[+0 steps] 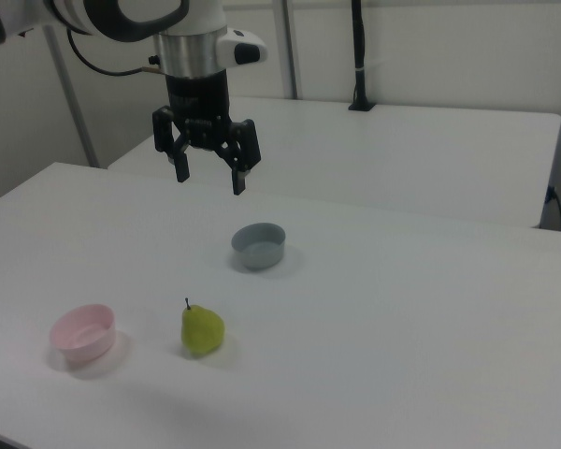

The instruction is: Place the pear in the bowl

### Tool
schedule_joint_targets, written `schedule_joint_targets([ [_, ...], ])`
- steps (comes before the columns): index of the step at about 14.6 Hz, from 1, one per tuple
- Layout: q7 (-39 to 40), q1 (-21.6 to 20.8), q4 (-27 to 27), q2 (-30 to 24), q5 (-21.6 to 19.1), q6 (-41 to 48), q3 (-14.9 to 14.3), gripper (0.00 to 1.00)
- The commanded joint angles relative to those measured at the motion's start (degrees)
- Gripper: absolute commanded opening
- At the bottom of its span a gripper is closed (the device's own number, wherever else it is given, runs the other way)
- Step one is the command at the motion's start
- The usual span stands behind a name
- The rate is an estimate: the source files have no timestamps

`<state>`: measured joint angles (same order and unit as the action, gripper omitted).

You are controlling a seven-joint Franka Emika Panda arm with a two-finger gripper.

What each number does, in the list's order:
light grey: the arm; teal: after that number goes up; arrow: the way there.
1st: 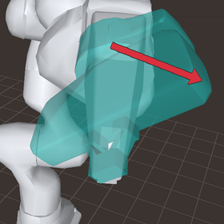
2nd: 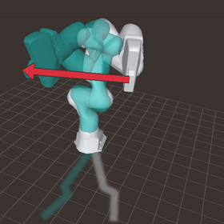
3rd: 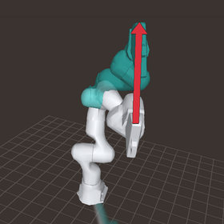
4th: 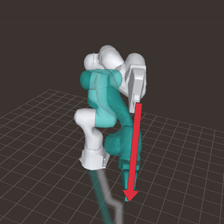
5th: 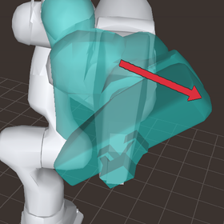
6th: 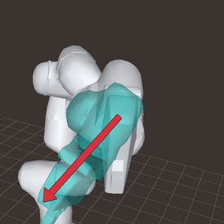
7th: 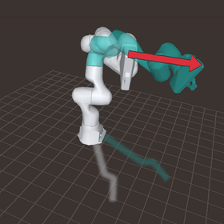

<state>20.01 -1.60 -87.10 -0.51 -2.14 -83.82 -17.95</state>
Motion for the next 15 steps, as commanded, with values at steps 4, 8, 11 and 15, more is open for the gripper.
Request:
schedule_joint_targets([
  [4, 2.1, 0.1, 1.8, 0.3, -2.3, 2.3, -1.4, 1.00],
  [8, 1.9, 0.5, 1.8, 0.2, -1.8, 4.0, -1.2, 1.00],
  [11, 1.7, 0.5, 1.8, 0.2, -1.8, 5.2, -1.2, 1.00],
  [15, 1.8, 0.2, 1.6, 0.2, -1.7, 5.2, -0.9, 1.00],
])
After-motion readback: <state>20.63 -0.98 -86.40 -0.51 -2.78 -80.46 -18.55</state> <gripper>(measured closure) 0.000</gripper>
